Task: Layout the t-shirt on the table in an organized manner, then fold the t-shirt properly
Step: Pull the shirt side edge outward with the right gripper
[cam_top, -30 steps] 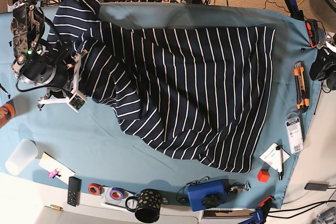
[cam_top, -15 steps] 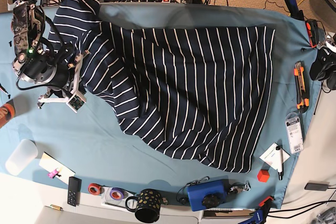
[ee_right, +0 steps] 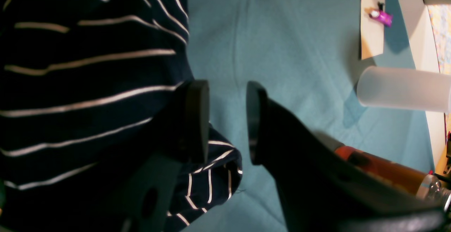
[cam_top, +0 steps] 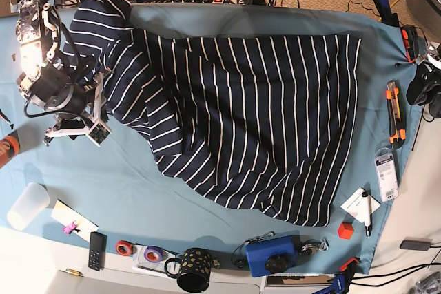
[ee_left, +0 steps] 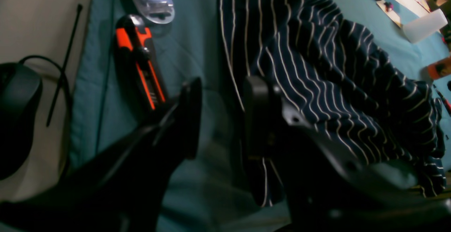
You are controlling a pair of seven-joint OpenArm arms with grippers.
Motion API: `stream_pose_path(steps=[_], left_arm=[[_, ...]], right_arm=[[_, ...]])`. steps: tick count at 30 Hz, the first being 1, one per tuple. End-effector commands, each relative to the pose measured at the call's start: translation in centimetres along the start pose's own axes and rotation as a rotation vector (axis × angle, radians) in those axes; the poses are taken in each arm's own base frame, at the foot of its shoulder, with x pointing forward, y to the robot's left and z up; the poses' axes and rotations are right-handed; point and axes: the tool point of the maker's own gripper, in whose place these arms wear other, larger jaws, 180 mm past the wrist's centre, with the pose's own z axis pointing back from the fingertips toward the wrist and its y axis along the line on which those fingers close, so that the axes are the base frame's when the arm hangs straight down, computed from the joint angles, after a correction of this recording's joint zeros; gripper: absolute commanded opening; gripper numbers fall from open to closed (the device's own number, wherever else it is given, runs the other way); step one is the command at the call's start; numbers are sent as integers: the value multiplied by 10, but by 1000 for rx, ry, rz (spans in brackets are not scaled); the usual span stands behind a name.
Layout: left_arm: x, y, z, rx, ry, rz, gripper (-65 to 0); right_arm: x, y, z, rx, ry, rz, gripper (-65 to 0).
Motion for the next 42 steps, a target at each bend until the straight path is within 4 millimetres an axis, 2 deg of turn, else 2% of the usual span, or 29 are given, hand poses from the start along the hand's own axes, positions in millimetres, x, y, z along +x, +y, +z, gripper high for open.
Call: stream_pose_path(steps=[1,5,9,10,14,18,22,25,29,33,39,42], left_arm=[[16,-2,4,-9,-44,-32,-439],[17,-2,4,-9,-44,-32,-439],[15,-1,4,-4,-37,-33,-439],[14,-1,4,1,-33,-34,-439],[15,0,4,2,-34,-35,-439],[15,-1,4,-3,-38,-33,-439],[15,-1,4,-3,-38,-33,-439],[15,-1,4,-3,-39,-33,-439],[17,-1,4,-3,-46,-33,-439],[19,-2,3,-5,-55,-35,-439],[23,-3,2,-9,-66,-39,-439],[22,-3,2,-9,-62,-39,-439]], right_arm=[[4,-15,6,-46,-9,8,-465],[-1,-11,5,-39,6,3,-458],[-7,10,1,11,-13,2,-323],[-11,14,1,22,-3,2,-315],[-16,20,0,33,11,-1,-315],[-5,-5,-4,-41,-43,-119,-315],[-18,-20,-25,33,-4,-233,-315],[-28,-15,-40,199,17,-326,-315],[-21,-9,-43,358,-34,-392,-315],[-21,-5,-47,421,-5,-409,-315],[-23,26,-57,504,62,-340,-316],[-23,35,-59,524,75,-323,-319]])
